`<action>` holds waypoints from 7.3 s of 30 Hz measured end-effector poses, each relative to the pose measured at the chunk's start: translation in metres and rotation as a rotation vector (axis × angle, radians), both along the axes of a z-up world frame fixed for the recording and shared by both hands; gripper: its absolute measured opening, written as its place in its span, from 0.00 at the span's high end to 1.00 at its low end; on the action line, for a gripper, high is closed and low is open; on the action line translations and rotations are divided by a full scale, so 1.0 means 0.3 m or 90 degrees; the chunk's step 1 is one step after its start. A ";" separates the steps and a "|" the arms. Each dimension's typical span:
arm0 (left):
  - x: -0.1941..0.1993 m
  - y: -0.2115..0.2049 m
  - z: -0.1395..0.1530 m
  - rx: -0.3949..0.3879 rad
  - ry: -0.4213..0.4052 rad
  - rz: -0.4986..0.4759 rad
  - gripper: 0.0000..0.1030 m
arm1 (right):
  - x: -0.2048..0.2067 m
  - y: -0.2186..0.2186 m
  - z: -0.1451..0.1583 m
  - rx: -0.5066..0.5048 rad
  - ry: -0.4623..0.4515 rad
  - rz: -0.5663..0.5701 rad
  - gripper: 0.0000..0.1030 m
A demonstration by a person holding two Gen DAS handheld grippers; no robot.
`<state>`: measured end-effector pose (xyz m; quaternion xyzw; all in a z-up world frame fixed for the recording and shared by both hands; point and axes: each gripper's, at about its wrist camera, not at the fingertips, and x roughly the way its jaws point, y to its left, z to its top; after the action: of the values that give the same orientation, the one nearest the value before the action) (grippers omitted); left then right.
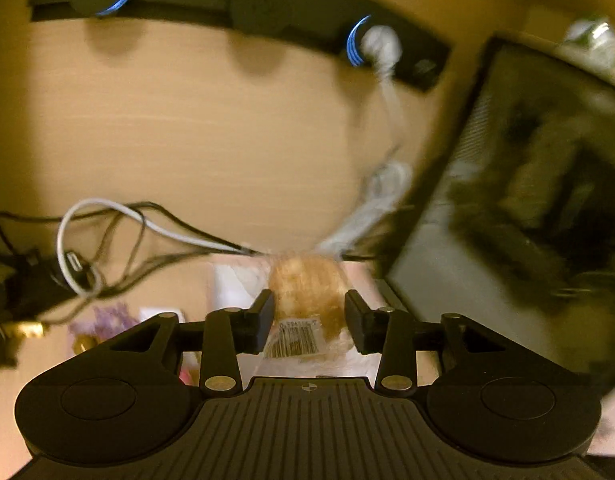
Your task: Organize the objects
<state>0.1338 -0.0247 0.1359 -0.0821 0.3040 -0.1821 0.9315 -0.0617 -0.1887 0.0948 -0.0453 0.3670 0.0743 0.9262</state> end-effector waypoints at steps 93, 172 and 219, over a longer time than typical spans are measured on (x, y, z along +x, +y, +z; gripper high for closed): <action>0.009 0.166 -0.267 0.125 0.089 0.068 0.90 | 0.006 -0.052 -0.086 -0.063 0.041 -0.023 0.00; 0.133 0.492 -0.256 -0.101 0.188 0.108 0.81 | 0.038 0.146 -0.101 -0.029 0.093 -0.014 0.19; 0.110 0.348 -0.289 0.044 0.141 0.054 0.40 | 0.028 0.142 -0.198 -0.034 0.121 -0.023 0.04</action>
<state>0.1668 0.0798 0.0491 -0.0821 0.4076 -0.1214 0.9013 -0.0534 -0.1462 0.0353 -0.0563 0.4556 0.0518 0.8869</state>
